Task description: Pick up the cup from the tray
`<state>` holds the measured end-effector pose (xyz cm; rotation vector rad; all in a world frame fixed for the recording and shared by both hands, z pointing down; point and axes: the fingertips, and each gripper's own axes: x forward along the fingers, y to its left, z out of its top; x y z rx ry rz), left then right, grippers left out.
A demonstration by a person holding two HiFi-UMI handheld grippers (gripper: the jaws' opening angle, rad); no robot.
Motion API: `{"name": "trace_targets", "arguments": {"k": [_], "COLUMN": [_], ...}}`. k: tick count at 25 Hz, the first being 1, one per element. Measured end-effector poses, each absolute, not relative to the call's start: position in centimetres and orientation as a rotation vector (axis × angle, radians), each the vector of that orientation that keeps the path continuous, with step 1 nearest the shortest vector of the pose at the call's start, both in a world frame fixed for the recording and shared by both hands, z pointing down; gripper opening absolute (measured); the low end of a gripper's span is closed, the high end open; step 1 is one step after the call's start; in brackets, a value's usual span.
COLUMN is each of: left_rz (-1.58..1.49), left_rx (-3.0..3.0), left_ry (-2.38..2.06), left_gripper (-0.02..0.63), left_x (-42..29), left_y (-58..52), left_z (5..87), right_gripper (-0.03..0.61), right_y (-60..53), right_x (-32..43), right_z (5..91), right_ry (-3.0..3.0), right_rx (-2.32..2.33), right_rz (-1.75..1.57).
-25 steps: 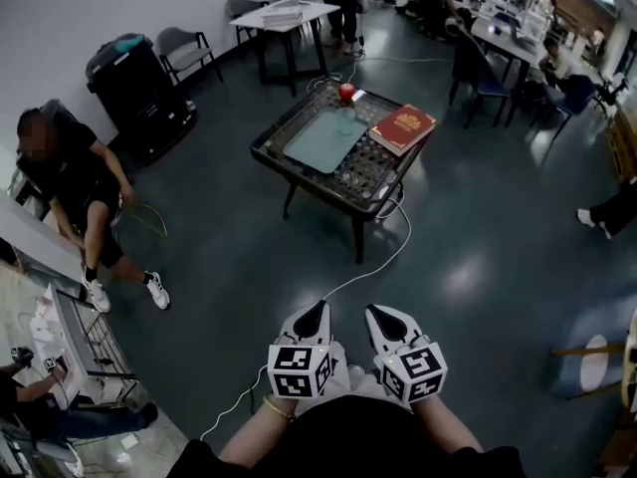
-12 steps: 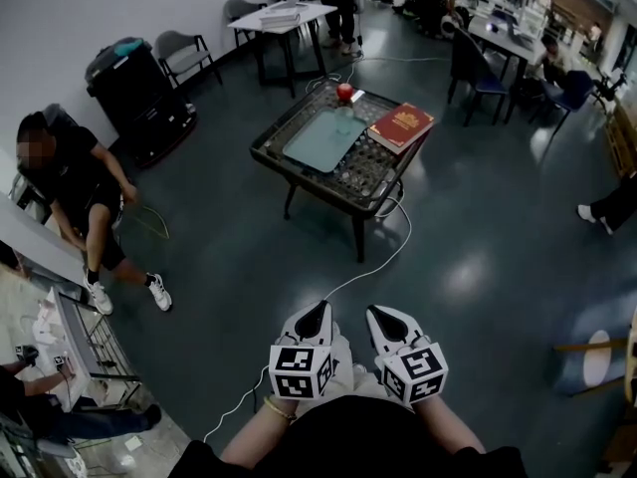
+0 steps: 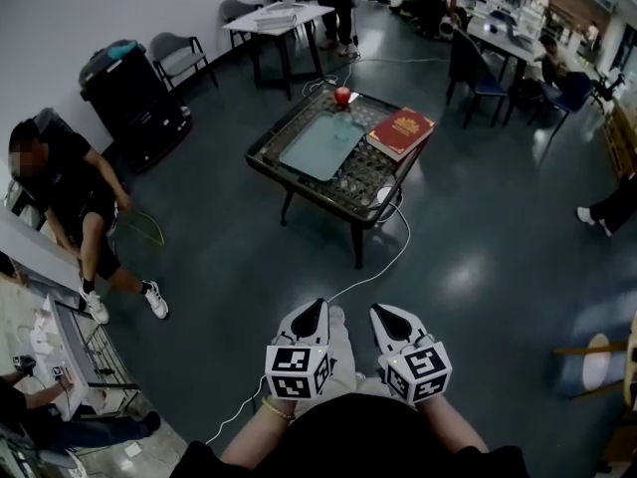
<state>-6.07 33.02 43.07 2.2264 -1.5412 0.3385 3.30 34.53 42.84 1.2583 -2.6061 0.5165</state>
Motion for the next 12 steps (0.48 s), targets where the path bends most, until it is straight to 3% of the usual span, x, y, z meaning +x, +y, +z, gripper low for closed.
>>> {"name": "trace_targets", "arguments": {"k": [12], "left_rz": [0.377], "left_rx": [2.234], "left_ry": [-1.5], "left_gripper": [0.008], "left_x": [-6.0], "left_y": [25.2], "left_z": [44.5], "right_gripper": [0.002], "right_y": [26.7], "right_x": [3.3], "right_z": [43.9], "right_ry": [-2.568], "right_rx": [1.28], "right_rz": [0.561]}}
